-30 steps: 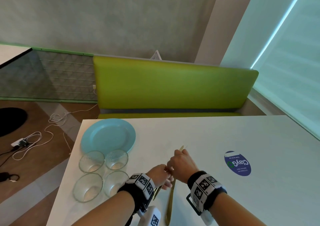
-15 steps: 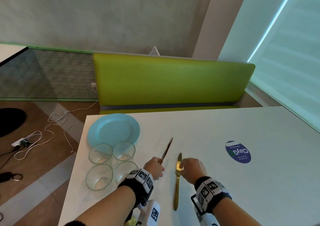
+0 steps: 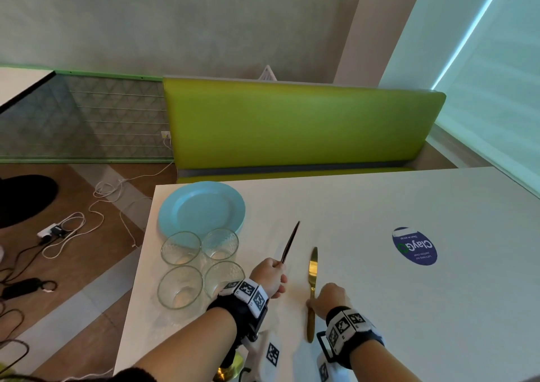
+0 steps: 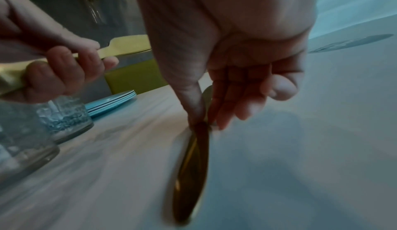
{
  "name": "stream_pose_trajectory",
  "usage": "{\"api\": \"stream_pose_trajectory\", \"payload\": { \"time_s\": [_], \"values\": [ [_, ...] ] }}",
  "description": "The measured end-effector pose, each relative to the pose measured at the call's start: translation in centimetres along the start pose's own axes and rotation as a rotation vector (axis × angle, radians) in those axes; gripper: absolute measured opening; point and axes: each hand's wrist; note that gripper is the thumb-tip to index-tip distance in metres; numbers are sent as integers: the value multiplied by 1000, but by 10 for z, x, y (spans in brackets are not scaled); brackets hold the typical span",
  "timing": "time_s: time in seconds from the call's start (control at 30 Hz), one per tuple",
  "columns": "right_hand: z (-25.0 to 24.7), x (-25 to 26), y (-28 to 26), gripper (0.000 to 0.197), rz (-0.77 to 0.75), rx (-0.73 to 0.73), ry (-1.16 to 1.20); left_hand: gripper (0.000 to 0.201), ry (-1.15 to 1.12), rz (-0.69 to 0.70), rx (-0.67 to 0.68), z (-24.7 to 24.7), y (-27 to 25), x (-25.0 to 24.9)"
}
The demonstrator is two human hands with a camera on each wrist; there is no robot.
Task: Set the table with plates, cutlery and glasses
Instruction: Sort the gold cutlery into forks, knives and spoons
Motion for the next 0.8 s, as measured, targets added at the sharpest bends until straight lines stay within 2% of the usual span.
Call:
{"api": "stream_pose_trajectory", "payload": {
  "time_s": [0.17, 0.27, 0.4, 0.5, 0.63, 0.7, 0.8],
  "values": [
    [-2, 5, 0, 29, 17, 21, 33, 14, -21, -15, -15, -3, 1, 0],
    [-5, 6, -2, 19, 19, 9, 30, 14, -46, -27, -24, -3, 0, -2],
    [-13, 11, -5, 28, 12, 7, 76, 14, -44, -44, -28, -3, 1, -4],
    [-24, 17, -7, 22, -12, 28, 201, 15, -69, -73, -31, -2, 0, -6],
    [-36, 29, -16, 26, -70, 103, 440, 16, -84, -109, 3, 3, -5, -8],
    [-39, 35, -24, 24, -96, 127, 479, 23, 24, -71, 16, 6, -4, -7],
    [-40, 40, -33, 25, -124, 124, 460, 34, 339, 23, -38, 9, -4, -4]
  ]
}}
Point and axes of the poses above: each hand's wrist, its own y-axis towards the middle knuckle, its own z-axis out of the palm, x = y × z, and after that the axes turned 4 degrees about -z, right-handed
